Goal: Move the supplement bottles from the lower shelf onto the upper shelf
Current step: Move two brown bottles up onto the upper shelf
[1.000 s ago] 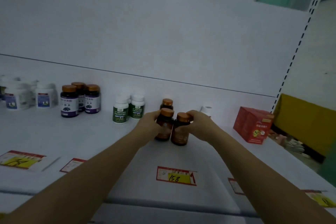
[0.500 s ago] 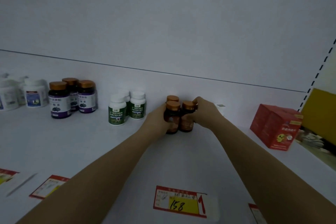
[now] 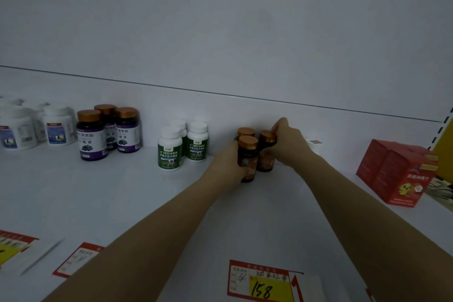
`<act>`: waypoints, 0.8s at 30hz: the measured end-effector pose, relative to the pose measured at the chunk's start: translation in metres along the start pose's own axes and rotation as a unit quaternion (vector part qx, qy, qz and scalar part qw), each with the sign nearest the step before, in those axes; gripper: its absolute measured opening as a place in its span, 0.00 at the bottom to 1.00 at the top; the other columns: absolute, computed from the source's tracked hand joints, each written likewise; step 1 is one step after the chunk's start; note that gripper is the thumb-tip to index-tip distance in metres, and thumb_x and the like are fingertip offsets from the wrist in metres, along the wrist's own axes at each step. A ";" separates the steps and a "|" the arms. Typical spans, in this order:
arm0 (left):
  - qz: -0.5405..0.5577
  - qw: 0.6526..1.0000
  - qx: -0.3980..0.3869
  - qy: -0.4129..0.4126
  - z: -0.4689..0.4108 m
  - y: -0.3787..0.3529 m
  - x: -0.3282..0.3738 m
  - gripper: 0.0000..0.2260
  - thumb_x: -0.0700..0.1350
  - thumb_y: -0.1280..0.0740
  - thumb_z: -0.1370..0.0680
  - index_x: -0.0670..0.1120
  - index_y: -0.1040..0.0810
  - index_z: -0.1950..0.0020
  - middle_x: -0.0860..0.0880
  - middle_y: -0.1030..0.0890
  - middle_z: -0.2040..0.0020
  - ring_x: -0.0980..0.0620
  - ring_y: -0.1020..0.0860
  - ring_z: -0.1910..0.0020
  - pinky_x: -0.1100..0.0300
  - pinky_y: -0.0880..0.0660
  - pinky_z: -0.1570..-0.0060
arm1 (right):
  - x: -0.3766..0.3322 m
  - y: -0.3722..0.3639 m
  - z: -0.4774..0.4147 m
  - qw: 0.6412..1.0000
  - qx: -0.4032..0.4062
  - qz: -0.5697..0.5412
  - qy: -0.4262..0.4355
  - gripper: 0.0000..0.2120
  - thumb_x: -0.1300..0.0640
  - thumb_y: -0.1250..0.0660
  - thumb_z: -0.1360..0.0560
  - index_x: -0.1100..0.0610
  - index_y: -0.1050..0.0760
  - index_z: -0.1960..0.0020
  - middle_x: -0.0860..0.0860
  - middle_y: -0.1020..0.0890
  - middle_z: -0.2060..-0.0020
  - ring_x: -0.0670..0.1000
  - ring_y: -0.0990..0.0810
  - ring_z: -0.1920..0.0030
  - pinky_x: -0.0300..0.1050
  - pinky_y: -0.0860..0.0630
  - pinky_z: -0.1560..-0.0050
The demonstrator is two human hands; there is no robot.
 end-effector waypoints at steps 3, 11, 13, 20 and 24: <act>-0.007 1.000 0.002 -0.002 0.000 -0.001 0.000 0.22 0.42 0.32 0.24 0.45 0.31 0.31 0.44 0.23 0.37 0.46 0.24 0.39 0.62 0.31 0.46 | -0.001 -0.002 0.000 0.999 -0.014 0.042 0.004 0.21 0.60 0.29 0.31 0.61 0.35 0.42 0.57 0.26 0.54 0.54 0.26 0.57 0.42 0.30 0.66; -0.089 0.994 0.060 0.001 -0.005 0.000 0.004 0.09 0.43 0.33 0.26 0.41 0.25 0.48 0.44 0.19 0.53 0.50 0.23 0.58 0.64 0.32 0.61 | 0.001 -0.012 0.000 0.998 -0.006 0.051 0.023 0.24 0.58 0.30 0.30 0.60 0.39 0.40 0.60 0.25 0.48 0.56 0.25 0.53 0.47 0.29 0.58; -0.086 0.994 0.069 0.013 -0.004 0.000 0.002 0.09 0.43 0.32 0.27 0.41 0.25 0.49 0.46 0.21 0.57 0.50 0.23 0.57 0.65 0.32 0.63 | 0.003 -0.011 0.002 0.999 -0.010 0.028 0.018 0.28 0.59 0.30 0.30 0.60 0.41 0.37 0.60 0.24 0.48 0.56 0.24 0.52 0.47 0.26 0.57; -0.039 0.989 0.090 0.115 0.000 -0.007 -0.003 0.28 0.39 0.27 0.32 0.36 0.35 0.36 0.41 0.26 0.42 0.44 0.24 0.44 0.61 0.29 0.58 | 0.015 -0.012 0.021 0.999 -0.037 -0.025 -0.011 0.43 0.57 0.28 0.29 0.58 0.53 0.25 0.60 0.25 0.41 0.58 0.23 0.45 0.45 0.29 0.54; -0.021 0.985 0.076 0.156 0.010 -0.009 0.004 0.37 0.37 0.26 0.32 0.34 0.43 0.30 0.37 0.31 0.34 0.41 0.27 0.37 0.54 0.26 0.44 | 0.007 0.008 0.044 0.999 -0.031 0.013 0.008 0.36 0.52 0.30 0.28 0.63 0.44 0.28 0.60 0.23 0.44 0.54 0.26 0.53 0.45 0.29 0.57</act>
Point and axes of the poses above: each hand's wrist, its own z-axis away from the middle knuckle, its own y-axis out of the back of the hand, x = y × z, the point moved 8 cm from there along -z, towards the middle knuckle
